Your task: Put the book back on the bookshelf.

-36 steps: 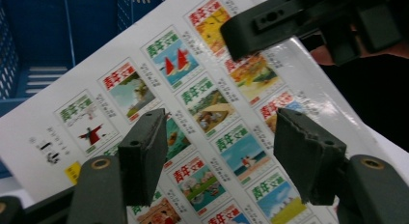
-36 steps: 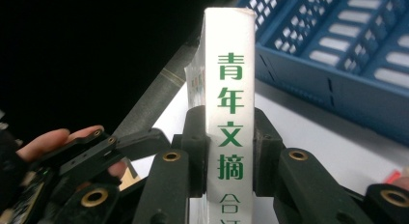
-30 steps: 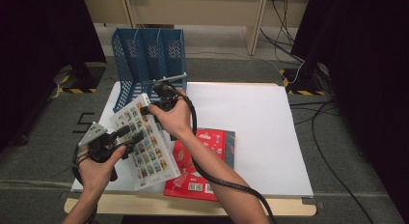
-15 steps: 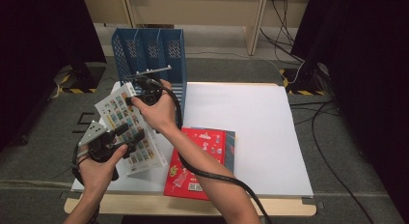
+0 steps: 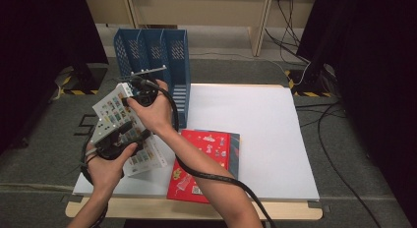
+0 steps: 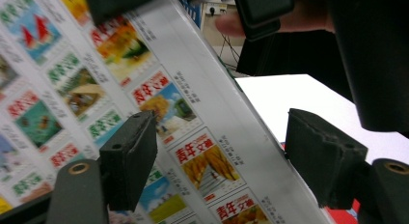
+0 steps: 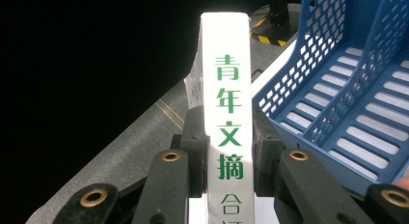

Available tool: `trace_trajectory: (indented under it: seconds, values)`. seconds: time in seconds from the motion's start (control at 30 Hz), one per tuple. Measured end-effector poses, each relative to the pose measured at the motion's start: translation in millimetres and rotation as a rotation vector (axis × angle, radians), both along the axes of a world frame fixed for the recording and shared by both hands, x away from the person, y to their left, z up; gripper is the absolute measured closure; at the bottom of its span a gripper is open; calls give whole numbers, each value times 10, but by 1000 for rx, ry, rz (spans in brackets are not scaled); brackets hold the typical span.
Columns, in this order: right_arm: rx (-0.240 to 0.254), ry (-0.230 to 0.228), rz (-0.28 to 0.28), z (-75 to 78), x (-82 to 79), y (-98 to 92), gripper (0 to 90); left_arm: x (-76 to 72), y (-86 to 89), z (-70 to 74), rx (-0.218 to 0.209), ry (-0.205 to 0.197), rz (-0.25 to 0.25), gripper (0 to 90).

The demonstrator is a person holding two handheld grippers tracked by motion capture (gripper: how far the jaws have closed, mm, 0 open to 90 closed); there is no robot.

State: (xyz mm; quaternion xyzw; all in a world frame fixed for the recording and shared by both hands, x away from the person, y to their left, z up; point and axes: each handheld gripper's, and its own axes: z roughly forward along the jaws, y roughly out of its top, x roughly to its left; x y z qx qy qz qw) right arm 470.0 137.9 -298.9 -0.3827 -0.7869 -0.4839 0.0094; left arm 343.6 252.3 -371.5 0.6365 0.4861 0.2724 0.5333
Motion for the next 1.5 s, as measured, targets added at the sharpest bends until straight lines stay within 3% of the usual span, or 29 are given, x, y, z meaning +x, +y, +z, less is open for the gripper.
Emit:
trace_trajectory:
  seconds: [0.27, 0.47, 0.53, 0.6, 0.7, 0.8, 0.87, 0.93, 1.03, 1.1, 1.23, 1.5]
  values:
    - [2, -52, 18, 122, -104, 55, 725, 12, 47, 15, 39, -26, 45, 280]
    - [-1, -80, 43, 230, -198, 60, 722, 28, 155, -59, 51, -11, 84, 275]
    - [-8, -107, 60, 261, -257, 65, 721, 43, 250, -124, 45, 14, 108, 297]
    - [-10, -111, 67, 280, -295, 77, 721, 48, 283, -149, 76, 9, 131, 304]
    - [-30, -131, 76, 259, -337, 112, 723, 63, 332, -209, 114, 21, 153, 305]
    - [-43, -130, 83, 200, -352, 127, 724, 54, 357, -286, 116, 48, 154, 307]
    - [-63, -106, 86, 81, -357, 148, 723, 27, 352, -388, 110, 76, 151, 310]
    - [-64, -103, 91, 46, -358, 151, 721, 20, 350, -413, 103, 73, 150, 325]
    - [-81, -112, 53, 5, -404, 147, 719, 23, 310, -427, 130, 74, 158, 318]
    - [-66, -87, 33, -6, -383, 106, 718, 38, 279, -420, 137, 60, 170, 303]
    - [-72, -106, 37, -36, -396, 82, 717, 73, 207, -378, 139, 15, 185, 274]
    - [-64, -104, 29, -42, -428, 107, 709, 161, 157, -376, 175, -11, 248, 230]
